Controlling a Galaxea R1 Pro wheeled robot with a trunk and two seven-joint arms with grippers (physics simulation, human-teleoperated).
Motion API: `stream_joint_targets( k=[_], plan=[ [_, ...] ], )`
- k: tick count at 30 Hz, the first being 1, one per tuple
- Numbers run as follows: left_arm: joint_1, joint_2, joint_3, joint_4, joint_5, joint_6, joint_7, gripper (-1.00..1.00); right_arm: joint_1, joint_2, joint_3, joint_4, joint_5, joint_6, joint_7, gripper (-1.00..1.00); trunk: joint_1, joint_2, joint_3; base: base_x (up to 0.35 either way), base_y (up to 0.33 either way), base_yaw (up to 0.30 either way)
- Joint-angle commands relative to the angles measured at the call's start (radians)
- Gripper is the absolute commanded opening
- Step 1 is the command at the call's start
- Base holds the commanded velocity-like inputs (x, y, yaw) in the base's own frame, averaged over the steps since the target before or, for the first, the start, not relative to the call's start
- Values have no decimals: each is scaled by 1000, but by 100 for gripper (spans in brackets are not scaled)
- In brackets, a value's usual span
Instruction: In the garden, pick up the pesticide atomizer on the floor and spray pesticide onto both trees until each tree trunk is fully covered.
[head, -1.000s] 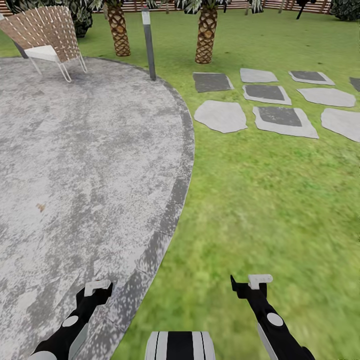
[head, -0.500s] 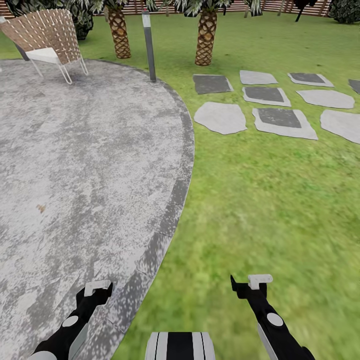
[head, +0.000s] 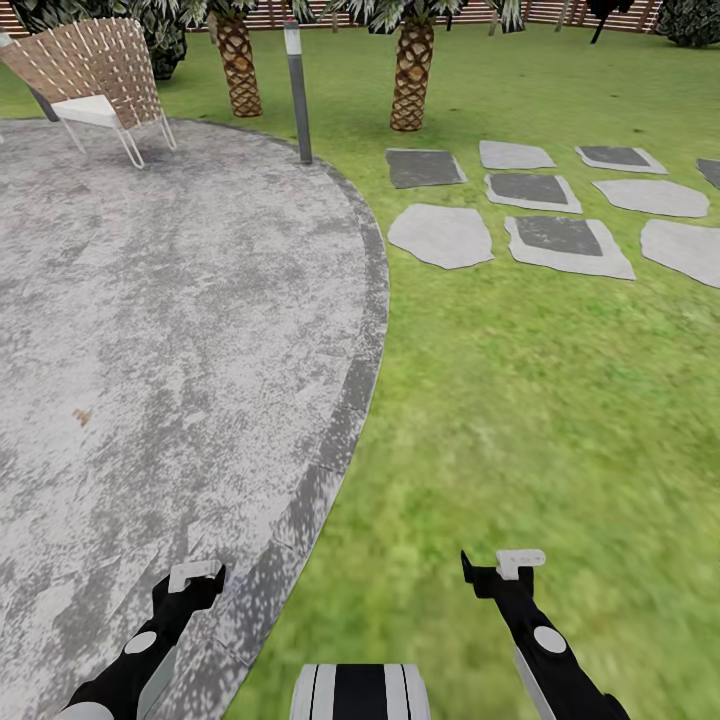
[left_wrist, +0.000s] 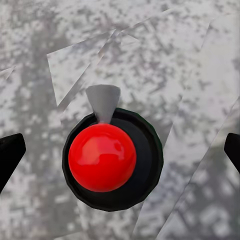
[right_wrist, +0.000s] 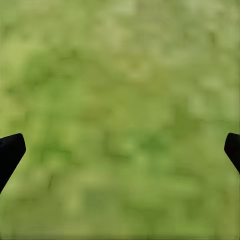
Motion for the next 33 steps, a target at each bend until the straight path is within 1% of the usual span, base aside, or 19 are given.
stream_joint_targets(
  k=[1,12,33],
  plan=[
    [0,0,5,1,0,-3,-4,100,0,0,0,1,1,-3,0,100,0,0,-1,0,0,0],
    [0,0,5,0,0,-3,-4,100,0,0,0,1,1,-3,0,100,0,0,-1,-59,29,0],
    [0,0,6,0,0,-3,-3,100,0,0,0,-1,1,-3,0,100,0,0,0,16,1,-1]
  ],
)
